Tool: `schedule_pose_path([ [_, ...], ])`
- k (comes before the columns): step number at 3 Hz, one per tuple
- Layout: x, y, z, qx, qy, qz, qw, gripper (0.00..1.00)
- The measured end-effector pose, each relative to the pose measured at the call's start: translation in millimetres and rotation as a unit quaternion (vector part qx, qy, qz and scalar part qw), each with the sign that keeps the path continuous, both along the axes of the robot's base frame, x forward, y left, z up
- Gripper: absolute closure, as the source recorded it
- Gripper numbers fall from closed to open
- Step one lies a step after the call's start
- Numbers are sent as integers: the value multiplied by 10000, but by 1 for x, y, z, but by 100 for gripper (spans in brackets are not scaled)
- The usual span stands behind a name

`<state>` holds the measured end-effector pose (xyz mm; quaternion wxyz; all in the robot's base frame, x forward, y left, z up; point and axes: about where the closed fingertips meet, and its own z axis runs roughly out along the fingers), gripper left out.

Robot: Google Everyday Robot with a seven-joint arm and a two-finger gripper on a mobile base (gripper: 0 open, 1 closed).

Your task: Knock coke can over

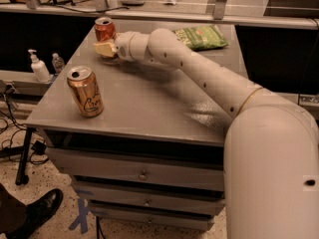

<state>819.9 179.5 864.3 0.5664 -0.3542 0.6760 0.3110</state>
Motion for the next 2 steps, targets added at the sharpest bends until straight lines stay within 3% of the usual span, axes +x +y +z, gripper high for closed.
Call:
schedule_pose_path([
  [2, -16, -41, 48, -529, -238, -8, 9983, 100],
])
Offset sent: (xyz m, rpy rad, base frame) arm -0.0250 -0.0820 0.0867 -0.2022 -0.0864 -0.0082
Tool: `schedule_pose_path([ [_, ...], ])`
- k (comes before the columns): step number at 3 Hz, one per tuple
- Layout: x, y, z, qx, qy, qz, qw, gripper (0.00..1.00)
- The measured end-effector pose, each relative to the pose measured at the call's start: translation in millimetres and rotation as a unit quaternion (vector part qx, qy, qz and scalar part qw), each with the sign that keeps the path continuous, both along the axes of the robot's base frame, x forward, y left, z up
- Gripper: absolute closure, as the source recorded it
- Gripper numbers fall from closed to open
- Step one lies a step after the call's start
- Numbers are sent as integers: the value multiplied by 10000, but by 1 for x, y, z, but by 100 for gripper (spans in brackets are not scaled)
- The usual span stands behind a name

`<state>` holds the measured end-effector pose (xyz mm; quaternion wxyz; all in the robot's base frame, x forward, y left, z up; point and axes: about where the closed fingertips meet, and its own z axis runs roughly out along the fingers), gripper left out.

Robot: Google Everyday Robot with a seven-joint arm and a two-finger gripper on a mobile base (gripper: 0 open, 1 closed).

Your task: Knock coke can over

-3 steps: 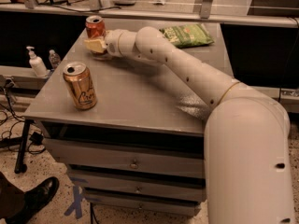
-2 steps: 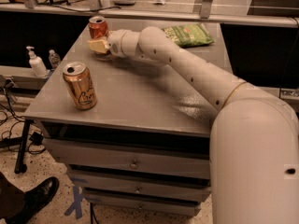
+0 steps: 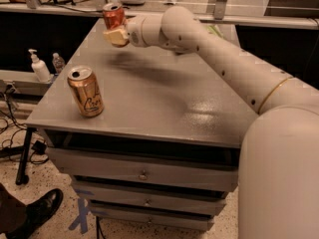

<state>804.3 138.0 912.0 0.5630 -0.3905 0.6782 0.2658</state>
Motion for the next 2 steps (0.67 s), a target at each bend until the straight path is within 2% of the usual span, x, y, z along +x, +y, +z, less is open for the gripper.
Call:
schedule_pose_path([
  [1, -15, -25, 22, -489, 44, 87, 9988, 100],
  [2, -42, -59, 28, -1226, 301, 210, 9918, 100],
])
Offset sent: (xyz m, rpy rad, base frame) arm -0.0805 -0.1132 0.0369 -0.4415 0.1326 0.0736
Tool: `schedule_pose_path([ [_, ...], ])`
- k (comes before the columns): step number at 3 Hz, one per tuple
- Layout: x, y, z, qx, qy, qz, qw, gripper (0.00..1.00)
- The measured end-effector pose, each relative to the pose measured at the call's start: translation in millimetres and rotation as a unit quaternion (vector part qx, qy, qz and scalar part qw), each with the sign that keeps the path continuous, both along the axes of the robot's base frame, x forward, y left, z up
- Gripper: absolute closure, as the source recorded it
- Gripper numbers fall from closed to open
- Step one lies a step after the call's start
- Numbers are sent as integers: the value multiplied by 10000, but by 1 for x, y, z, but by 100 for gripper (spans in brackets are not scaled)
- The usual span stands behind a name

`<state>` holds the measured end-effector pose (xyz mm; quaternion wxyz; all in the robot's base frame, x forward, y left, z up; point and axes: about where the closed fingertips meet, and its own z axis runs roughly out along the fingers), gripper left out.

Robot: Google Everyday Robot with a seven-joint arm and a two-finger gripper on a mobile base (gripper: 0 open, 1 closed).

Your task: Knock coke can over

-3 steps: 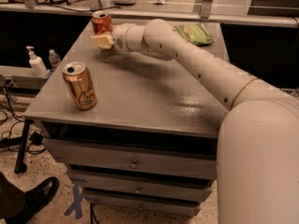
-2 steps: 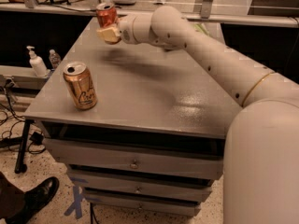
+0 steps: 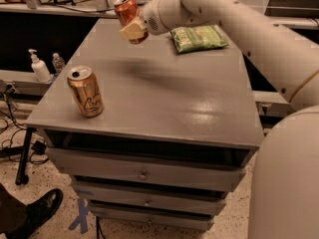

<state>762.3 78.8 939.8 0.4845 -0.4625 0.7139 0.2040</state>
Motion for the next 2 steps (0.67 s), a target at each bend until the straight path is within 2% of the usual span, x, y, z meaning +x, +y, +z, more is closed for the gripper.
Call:
schedule_pose_path([
  [1, -25, -29, -7, -742, 340, 116, 9966, 100],
  [2, -49, -55, -21, -1535, 704, 260, 9853, 100],
])
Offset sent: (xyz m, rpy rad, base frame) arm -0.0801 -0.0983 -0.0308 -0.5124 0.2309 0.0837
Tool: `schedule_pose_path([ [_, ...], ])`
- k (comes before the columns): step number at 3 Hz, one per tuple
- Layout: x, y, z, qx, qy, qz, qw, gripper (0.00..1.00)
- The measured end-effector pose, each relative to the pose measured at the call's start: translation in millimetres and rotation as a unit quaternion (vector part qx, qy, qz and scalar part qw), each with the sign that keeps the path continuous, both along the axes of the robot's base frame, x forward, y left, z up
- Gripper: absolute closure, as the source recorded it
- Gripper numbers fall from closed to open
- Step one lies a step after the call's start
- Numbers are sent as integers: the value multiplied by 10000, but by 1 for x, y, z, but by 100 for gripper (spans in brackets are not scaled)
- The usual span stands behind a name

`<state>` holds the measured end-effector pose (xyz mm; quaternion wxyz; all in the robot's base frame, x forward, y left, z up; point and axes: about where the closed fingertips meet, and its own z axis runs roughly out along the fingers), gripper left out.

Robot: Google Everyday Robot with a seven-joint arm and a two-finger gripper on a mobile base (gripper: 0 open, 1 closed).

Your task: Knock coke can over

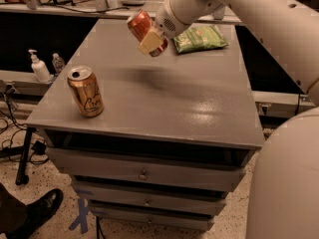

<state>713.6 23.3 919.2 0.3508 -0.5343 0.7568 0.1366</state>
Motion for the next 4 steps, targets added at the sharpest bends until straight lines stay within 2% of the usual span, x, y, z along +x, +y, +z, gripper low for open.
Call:
schedule_pose_path([
  [1, -18, -16, -16, -735, 360, 295, 9962, 100],
  [2, -36, -25, -40, -1510, 811, 668, 9829, 100],
  [3, -51, -33, -59, -2146, 1210, 976, 9642, 100],
  [4, -61, -43, -71, -2618, 1492, 1158, 9465, 100],
])
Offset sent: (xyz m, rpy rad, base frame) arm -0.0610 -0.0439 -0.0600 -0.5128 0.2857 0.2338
